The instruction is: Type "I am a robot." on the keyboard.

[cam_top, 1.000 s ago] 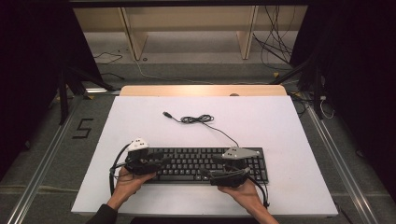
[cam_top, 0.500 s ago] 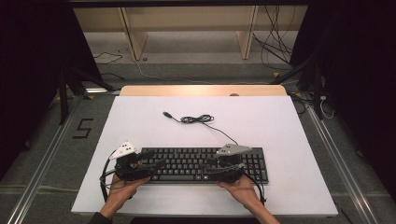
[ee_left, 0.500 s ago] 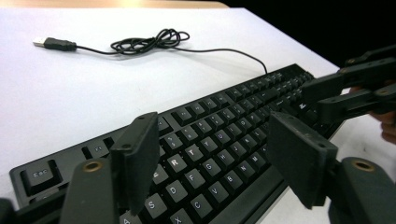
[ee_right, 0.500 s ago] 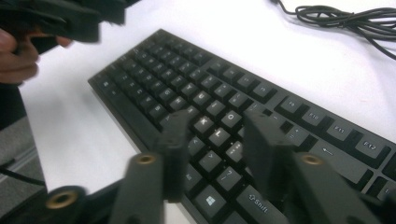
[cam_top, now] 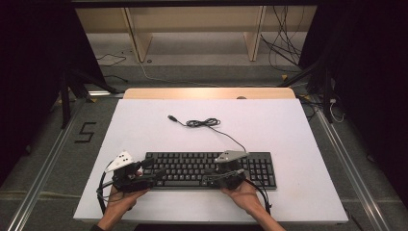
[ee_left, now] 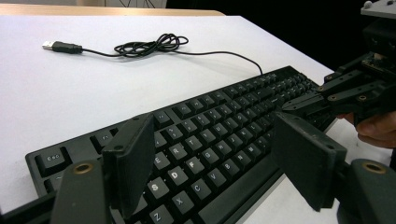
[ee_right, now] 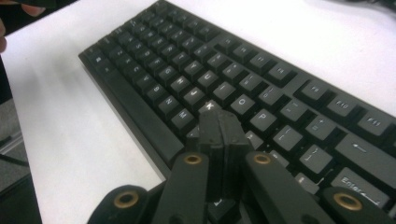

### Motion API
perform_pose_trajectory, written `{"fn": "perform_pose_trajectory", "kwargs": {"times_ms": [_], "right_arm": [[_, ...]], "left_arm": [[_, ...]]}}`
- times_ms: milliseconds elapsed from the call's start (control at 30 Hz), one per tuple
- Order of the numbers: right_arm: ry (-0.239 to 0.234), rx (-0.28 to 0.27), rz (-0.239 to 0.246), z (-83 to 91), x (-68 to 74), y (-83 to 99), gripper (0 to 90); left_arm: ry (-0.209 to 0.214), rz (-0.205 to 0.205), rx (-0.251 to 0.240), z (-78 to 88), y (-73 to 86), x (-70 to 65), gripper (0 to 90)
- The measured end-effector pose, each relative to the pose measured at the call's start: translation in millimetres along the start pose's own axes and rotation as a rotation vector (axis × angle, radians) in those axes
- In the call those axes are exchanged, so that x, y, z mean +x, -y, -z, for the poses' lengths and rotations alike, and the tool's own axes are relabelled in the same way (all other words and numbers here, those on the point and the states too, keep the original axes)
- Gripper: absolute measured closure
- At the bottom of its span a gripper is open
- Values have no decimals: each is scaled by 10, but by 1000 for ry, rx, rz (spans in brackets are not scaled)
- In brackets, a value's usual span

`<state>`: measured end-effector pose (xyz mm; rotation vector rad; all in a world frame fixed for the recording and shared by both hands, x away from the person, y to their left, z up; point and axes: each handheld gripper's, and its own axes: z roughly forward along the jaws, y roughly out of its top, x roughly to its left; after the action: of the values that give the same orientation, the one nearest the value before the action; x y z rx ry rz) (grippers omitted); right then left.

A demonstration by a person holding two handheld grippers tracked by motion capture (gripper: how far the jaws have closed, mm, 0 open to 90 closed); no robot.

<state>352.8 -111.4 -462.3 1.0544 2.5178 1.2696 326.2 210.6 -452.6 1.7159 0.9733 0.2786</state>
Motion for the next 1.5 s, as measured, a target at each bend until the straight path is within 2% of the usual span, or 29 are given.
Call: {"fn": "perform_pose_trajectory", "kwargs": {"times_ms": [333, 967, 1367, 1500], "right_arm": [[6, 27, 12, -80, -1, 16, 900], [22, 76, 16, -184, -1, 40, 900], [29, 73, 15, -183, 10, 50, 900], [20, 49, -9, -141, -16, 41, 891]], "left_arm": [[5, -28, 6, 51, 56, -42, 282], [5, -25, 10, 55, 83, -60, 277], [6, -27, 16, 47, 93, -64, 277], [6, -28, 17, 45, 96, -58, 277]]}}
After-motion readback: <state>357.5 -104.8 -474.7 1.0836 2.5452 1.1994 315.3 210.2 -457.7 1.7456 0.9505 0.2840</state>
